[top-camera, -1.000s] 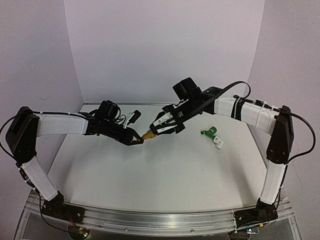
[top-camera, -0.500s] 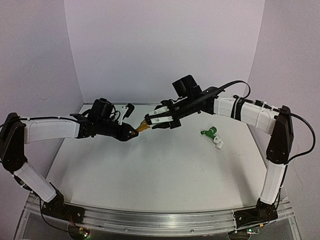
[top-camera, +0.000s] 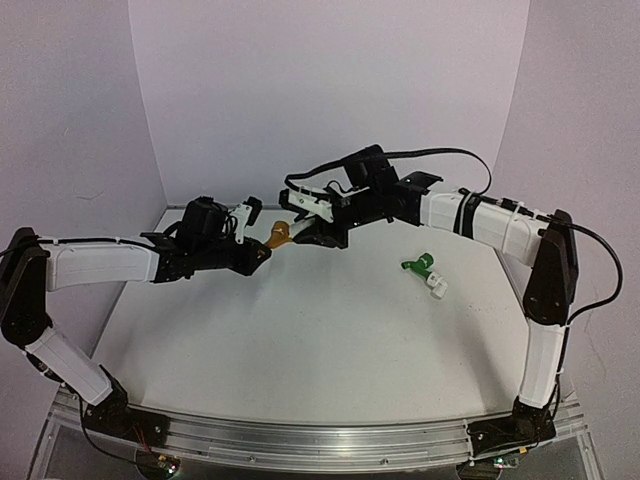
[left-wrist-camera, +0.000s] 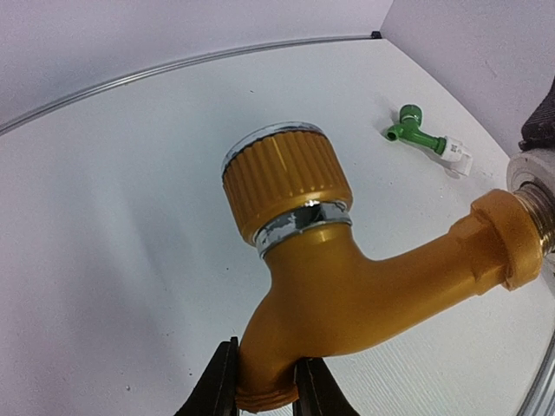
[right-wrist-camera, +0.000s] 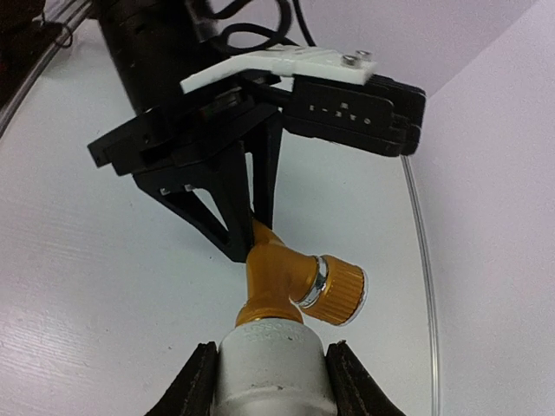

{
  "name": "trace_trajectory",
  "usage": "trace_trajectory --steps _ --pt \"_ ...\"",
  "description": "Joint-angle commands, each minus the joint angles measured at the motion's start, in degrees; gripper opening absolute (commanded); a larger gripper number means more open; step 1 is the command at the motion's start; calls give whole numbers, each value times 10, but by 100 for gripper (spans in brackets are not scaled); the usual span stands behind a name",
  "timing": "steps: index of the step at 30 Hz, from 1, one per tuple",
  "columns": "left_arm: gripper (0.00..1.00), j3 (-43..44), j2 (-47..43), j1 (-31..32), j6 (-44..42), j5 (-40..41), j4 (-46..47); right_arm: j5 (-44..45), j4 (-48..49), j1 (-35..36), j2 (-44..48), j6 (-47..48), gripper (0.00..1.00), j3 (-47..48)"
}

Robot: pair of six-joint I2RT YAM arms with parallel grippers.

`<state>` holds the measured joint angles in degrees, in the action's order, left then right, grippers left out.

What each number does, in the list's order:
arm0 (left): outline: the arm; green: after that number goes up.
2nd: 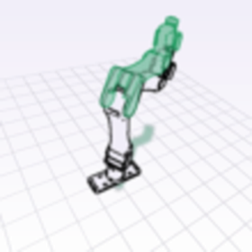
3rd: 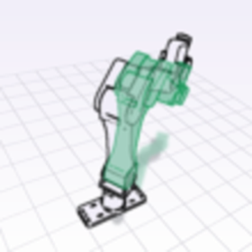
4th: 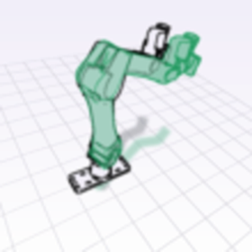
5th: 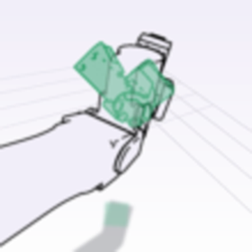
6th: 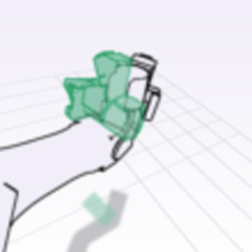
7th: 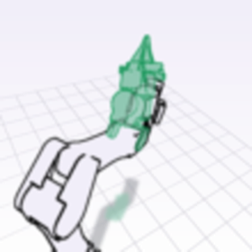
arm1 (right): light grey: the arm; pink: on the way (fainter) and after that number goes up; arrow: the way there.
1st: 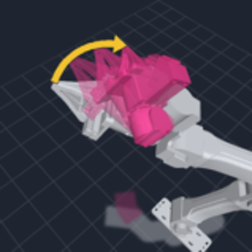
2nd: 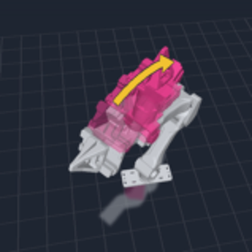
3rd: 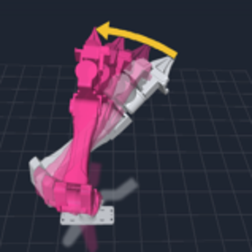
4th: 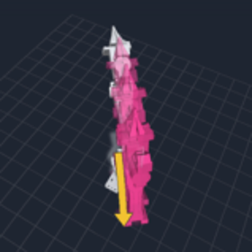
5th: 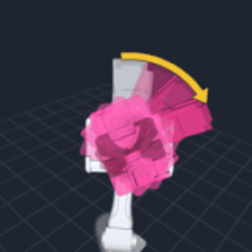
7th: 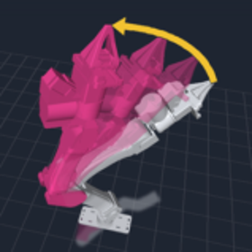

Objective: Install the water faucets
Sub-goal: Screw the water faucet onto the adaptor.

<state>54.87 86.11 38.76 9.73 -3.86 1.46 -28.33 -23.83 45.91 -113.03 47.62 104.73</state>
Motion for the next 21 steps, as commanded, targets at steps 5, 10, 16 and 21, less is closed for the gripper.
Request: trace_trajectory --steps 5,10,16,21 --pt "0 49 6 5 22 112 193 84 72 23 -44 -409 0 14" --pt "0 60 34 7 21 138 225 116 74 23 -68 -639 0 43" --pt "0 68 69 7 20 203 255 116 70 19 -94 -991 0 49" --pt "0 72 85 9 20 217 262 99 52 19 -122 -1144 0 81"
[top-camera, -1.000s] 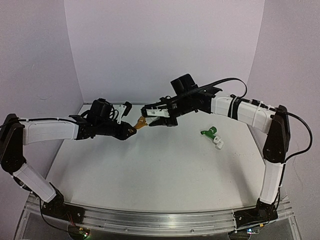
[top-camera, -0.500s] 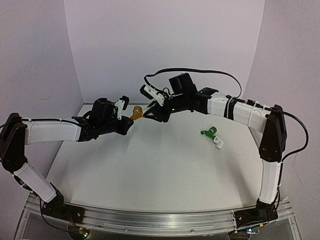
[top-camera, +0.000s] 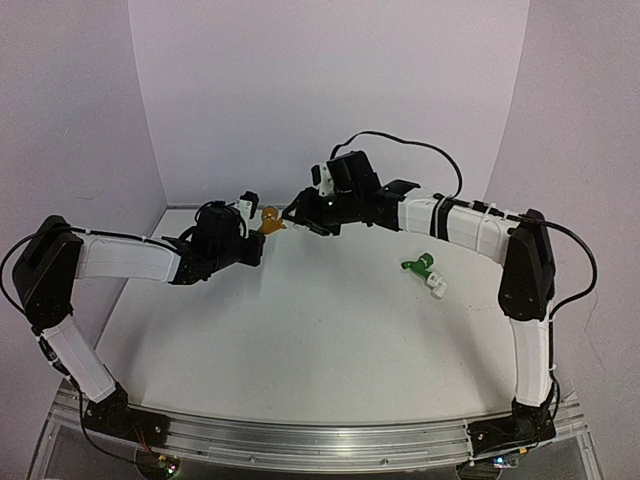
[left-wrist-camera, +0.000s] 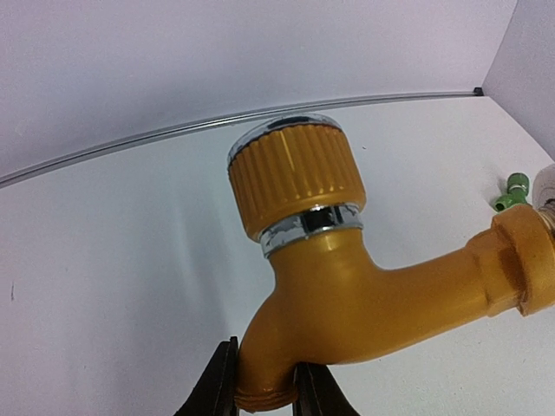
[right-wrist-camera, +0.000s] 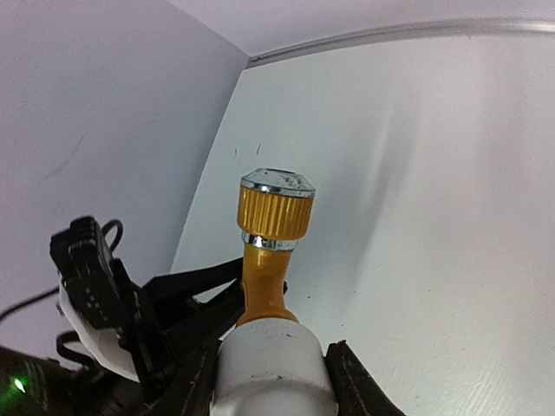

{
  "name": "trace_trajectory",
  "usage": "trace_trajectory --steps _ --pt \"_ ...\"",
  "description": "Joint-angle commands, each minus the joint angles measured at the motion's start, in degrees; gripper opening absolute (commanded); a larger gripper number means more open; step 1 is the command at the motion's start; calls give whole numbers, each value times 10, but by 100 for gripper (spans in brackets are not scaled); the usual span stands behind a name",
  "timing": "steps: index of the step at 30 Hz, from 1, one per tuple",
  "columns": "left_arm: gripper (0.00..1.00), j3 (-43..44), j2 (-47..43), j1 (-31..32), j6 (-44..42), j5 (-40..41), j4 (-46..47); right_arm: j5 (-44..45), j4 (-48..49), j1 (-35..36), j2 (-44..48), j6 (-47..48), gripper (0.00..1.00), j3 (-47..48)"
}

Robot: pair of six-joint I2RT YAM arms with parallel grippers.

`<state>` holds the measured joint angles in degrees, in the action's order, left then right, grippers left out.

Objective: Install the water faucets
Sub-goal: Screw the water faucet onto the adaptor.

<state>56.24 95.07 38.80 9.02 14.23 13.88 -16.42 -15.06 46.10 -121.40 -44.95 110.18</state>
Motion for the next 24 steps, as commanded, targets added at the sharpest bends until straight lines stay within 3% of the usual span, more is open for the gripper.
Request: trace_trajectory --steps 1,6,7,10,12,17,21,24 --pt "0 59 -3 9 26 36 138 -22 -40 17 -42 -228 0 33" --pt "0 46 -7 10 32 37 132 1 -42 15 -34 -193 1 42" --pt "0 43 -9 10 38 39 127 2 -42 12 -29 -183 6 42" --pt "0 30 -14 8 55 48 105 -19 -42 2 -22 -139 48 55" --pt "0 13 -18 5 64 47 101 -31 -41 -1 -14 -84 69 68" --pt "0 -13 -26 -11 86 33 82 -10 -40 -23 43 0 97 29" --pt "0 -19 -32 -32 100 -4 59 -58 -34 -56 85 40 98 -15" --pt "0 -8 -29 -46 102 -47 21 -97 -22 -66 122 166 98 -38"
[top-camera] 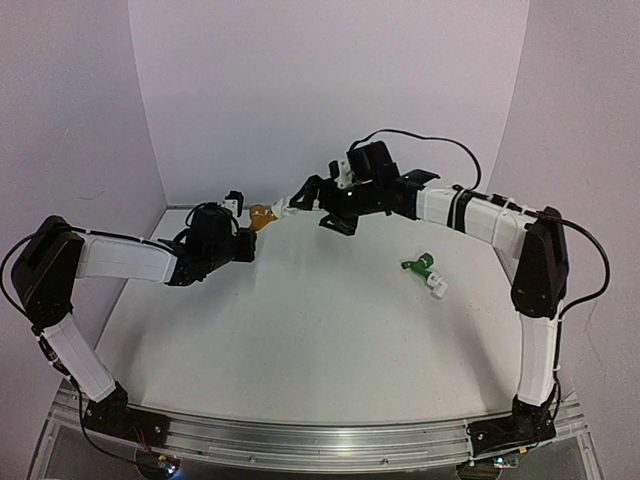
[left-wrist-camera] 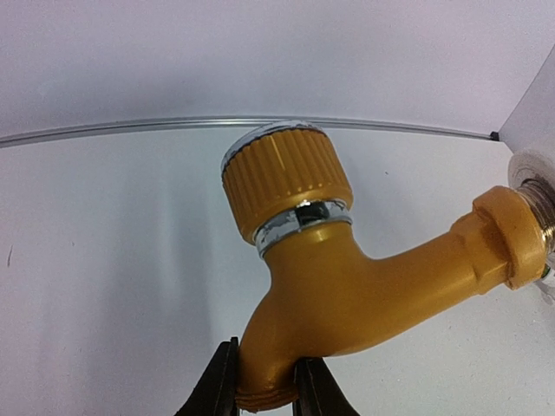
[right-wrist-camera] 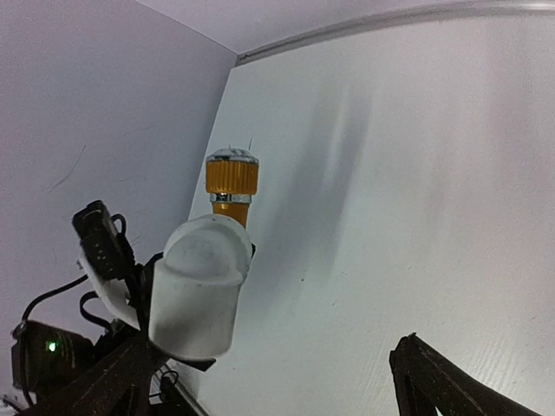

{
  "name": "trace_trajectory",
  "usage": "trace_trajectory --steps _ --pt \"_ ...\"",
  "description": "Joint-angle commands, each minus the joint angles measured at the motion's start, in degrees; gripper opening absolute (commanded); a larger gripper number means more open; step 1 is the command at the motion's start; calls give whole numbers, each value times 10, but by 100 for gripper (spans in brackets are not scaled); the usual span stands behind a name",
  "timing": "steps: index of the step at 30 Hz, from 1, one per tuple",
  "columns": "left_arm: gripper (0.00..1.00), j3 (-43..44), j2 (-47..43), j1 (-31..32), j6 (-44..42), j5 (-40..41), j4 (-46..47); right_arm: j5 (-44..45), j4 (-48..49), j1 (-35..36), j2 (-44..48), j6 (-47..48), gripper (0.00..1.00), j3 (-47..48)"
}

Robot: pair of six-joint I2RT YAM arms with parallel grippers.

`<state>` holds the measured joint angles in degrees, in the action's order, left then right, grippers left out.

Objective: Install the water faucets
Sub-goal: Screw the water faucet onto the adaptor.

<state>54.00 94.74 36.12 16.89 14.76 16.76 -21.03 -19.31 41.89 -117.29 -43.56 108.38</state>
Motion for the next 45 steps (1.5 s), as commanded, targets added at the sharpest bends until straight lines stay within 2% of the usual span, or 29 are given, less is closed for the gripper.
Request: trace_trajectory --steps 1,3,6,8,11,14,20,34,38,43,45 --pt "0 18 -25 -25 25 -77 -20 -77 21 -24 91 213 98 -22" --pt "0 25 -25 -36 25 -133 -39 -147 14 -24 110 344 98 -23" --pt "0 50 -16 -46 14 -244 -92 -226 -5 -23 150 612 98 -70" --pt "0 72 -8 -47 -3 -324 -132 -222 -8 -21 179 778 98 -120" --pt "0 101 1 -47 -25 -416 -201 -197 -11 -20 197 970 98 -166" --pt "0 111 -1 -47 -42 -453 -243 -175 -46 -15 182 1077 94 -156" --pt "0 123 -6 -44 -80 -475 -299 -172 -67 -11 151 1150 80 -118" --pt "0 148 4 -27 -101 -428 -315 -171 -90 8 78 1165 76 -55" --pt "0 153 6 -25 -103 -424 -317 -172 -95 16 65 1165 70 -46" --pt "0 156 4 -25 -104 -421 -320 -171 -96 21 56 1163 57 -42" --pt "0 155 3 -24 -105 -420 -320 -171 -96 21 55 1162 56 -43"
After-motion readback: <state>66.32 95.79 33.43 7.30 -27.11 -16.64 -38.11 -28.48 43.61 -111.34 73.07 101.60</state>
